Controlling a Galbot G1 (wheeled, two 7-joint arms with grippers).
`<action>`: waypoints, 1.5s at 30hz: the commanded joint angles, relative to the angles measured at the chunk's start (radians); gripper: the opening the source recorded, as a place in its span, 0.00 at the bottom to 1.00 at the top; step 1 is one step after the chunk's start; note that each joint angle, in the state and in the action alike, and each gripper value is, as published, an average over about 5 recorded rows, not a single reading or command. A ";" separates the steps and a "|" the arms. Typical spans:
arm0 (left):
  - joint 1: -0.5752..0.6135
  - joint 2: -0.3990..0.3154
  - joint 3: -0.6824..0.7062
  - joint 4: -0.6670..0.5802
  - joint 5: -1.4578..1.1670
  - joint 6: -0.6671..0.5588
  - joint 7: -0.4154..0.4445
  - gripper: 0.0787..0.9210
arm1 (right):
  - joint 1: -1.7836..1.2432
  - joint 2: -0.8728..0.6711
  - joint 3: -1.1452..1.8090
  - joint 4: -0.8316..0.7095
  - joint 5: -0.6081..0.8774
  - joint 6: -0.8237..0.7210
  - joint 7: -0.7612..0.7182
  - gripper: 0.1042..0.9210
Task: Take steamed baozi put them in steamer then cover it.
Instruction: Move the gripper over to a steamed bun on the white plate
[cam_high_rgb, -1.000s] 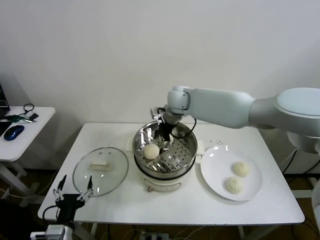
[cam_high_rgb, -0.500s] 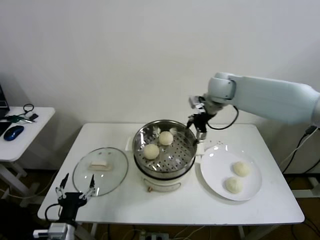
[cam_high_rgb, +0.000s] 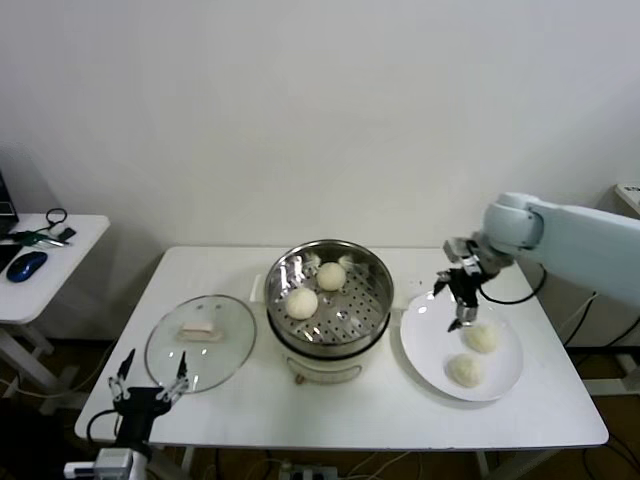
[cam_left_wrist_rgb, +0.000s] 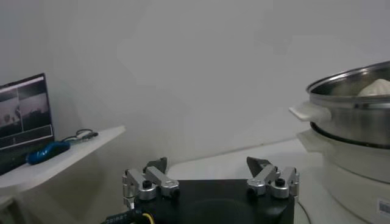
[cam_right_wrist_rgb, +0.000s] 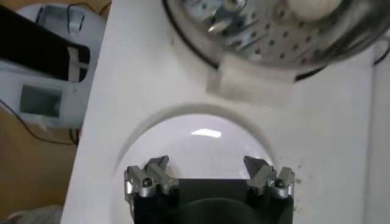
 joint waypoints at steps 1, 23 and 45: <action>-0.001 -0.001 -0.003 0.003 0.000 0.004 0.001 0.88 | -0.255 -0.088 0.123 -0.020 -0.147 0.007 -0.005 0.88; 0.007 -0.020 -0.003 0.019 0.016 0.000 -0.001 0.88 | -0.352 -0.008 0.213 -0.152 -0.200 0.028 -0.007 0.88; 0.008 -0.027 0.003 0.019 0.018 0.007 -0.005 0.88 | -0.350 0.031 0.211 -0.184 -0.202 0.044 -0.012 0.74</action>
